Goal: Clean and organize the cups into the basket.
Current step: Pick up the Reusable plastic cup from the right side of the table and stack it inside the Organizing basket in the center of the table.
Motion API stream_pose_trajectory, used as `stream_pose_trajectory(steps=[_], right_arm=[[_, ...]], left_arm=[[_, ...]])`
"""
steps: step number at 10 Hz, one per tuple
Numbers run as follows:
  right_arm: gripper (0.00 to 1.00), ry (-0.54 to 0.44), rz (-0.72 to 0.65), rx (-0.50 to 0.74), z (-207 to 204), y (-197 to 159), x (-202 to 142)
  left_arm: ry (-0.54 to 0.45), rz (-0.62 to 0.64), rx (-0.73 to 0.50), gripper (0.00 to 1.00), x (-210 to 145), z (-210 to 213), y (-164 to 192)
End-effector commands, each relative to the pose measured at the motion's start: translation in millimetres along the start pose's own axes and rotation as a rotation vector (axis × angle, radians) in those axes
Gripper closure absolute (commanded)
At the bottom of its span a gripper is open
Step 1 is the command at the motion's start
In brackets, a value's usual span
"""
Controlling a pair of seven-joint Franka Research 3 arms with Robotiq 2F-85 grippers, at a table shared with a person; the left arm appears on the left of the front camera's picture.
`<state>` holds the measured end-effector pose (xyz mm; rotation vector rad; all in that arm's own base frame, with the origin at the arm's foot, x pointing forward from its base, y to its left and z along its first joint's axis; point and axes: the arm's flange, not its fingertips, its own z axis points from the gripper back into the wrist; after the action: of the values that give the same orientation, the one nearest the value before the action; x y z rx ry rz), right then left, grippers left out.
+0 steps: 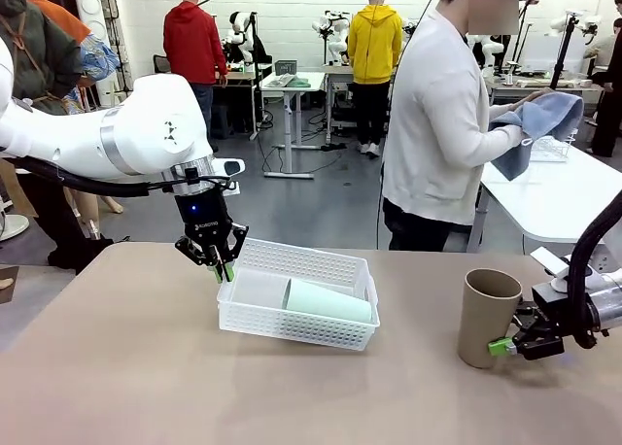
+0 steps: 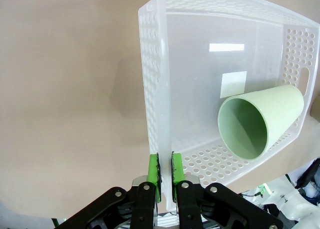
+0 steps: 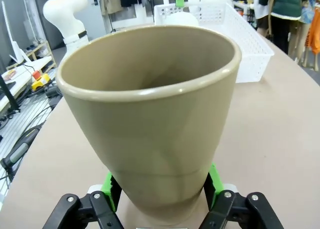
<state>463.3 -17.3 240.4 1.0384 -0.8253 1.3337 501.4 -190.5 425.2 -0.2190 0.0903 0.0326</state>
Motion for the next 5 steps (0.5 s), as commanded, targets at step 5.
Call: stream_pose_trajectory(steps=[5], right_arm=[[1.0,-0.037,-0.098,-0.129,18,20,63]], left_arm=[[-0.01,0.002,-0.001,1.0,-1,0,-1]])
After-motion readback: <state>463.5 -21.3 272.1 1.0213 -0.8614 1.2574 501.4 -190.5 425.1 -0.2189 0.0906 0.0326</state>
